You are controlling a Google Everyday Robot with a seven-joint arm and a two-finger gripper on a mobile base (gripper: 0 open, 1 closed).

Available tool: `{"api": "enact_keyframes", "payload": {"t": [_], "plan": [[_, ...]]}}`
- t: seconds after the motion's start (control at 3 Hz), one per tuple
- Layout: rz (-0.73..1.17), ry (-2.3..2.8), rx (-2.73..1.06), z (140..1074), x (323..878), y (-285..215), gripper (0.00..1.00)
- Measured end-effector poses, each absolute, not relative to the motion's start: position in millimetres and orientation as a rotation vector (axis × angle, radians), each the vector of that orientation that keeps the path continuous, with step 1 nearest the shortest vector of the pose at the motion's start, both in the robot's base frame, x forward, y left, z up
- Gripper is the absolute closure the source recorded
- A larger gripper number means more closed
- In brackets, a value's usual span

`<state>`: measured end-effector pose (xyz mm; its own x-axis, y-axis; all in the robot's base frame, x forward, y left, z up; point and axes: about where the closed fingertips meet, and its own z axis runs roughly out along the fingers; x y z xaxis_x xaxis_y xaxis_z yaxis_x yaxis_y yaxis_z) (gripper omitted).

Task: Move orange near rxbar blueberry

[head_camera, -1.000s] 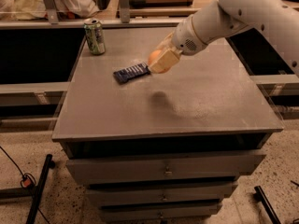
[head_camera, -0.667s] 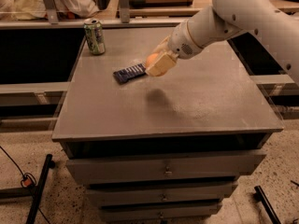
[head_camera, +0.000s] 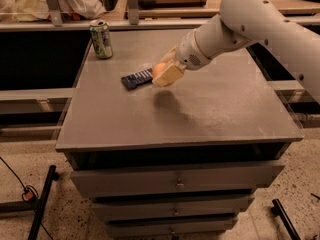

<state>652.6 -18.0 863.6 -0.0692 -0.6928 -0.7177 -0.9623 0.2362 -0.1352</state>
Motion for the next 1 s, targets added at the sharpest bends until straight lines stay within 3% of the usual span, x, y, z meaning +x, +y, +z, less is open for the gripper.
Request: {"api": "enact_keyframes", "payload": {"t": [0.33, 0.67, 1.0], "plan": [[0.506, 1.828, -1.525, 862.1, 652.3, -16.0, 0.14], [0.510, 1.827, -1.528, 860.7, 652.0, -13.8, 0.00], [0.510, 1.827, -1.529, 860.6, 652.0, -13.7, 0.00]]}}
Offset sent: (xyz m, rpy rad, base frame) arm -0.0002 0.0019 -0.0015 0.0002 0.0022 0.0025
